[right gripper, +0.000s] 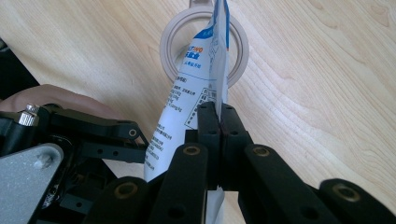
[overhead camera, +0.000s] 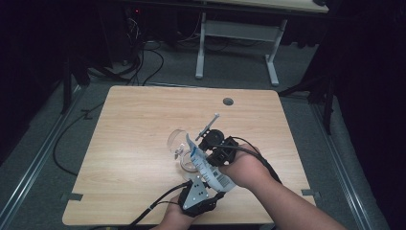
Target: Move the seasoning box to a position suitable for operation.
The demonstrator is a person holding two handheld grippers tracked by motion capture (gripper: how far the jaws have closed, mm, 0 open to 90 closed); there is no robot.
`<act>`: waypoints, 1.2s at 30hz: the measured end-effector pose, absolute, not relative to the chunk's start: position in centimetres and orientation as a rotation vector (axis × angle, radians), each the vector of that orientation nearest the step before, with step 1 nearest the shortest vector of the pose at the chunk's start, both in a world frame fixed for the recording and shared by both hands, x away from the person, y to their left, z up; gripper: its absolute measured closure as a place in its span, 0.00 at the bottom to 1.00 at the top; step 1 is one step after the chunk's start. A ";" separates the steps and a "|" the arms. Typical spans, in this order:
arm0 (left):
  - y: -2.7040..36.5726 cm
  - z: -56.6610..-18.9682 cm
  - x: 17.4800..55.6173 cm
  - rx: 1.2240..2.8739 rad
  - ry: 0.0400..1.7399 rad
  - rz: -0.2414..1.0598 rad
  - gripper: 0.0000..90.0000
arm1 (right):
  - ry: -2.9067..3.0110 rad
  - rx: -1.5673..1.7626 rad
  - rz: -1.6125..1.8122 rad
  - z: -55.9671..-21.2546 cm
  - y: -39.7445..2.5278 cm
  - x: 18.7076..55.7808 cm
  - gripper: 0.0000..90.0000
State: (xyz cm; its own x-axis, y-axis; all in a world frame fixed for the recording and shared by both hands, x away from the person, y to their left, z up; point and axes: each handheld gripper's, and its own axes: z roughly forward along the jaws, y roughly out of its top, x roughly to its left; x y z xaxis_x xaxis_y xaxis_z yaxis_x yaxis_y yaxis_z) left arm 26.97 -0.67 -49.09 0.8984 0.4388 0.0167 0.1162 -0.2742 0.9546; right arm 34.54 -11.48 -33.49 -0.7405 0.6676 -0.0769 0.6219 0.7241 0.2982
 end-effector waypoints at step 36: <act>-0.5 -48.7 27.3 1.820 0.423 0.283 0.68 | 2.754 1.022 0.372 -33.3 -10.9 35.0 1.00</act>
